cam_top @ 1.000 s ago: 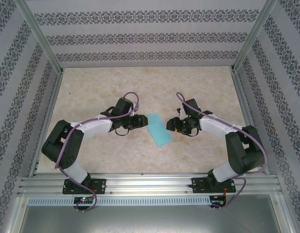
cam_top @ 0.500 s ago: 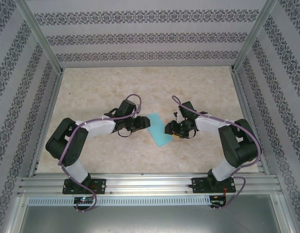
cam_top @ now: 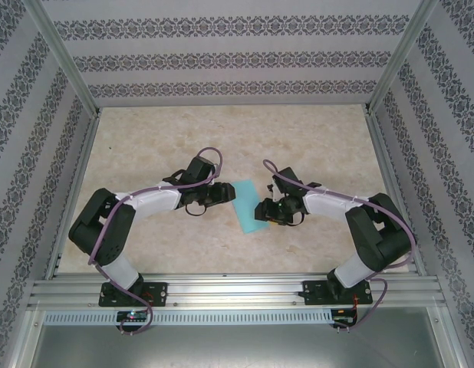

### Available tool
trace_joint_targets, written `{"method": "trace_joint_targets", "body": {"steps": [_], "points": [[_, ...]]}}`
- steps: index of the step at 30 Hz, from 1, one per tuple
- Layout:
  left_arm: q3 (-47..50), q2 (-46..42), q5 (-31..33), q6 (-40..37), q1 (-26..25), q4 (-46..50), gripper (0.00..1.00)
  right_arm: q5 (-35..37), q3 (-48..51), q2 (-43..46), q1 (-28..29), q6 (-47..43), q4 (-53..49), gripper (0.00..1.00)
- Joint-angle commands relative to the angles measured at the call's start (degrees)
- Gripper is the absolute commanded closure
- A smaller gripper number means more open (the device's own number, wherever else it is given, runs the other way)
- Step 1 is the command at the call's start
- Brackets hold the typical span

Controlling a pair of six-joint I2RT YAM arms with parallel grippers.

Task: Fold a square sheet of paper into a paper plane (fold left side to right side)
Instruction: Rotate the square sheet of paper at the center of the table.

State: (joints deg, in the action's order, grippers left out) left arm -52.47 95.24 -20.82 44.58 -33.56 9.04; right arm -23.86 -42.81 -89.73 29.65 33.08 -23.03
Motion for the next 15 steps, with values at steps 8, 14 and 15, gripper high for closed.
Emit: {"method": "trace_joint_targets", "body": {"steps": [8, 14, 15], "points": [[0.06, -3.78, 1.28, -2.03, -0.72, 1.89, 0.46, 1.34, 0.87, 1.35, 4.01, 5.51, -0.48, 0.51], [0.31, -3.26, -3.21, -1.59, -1.86, -0.7, 0.49, 0.55, 0.07, 2.84, 3.41, 4.84, -0.86, 0.5], [-0.18, -2.58, -3.77, -1.53, -2.39, -0.78, 0.5, 1.05, -0.06, 3.29, 2.96, 4.45, -1.44, 0.5]]}}
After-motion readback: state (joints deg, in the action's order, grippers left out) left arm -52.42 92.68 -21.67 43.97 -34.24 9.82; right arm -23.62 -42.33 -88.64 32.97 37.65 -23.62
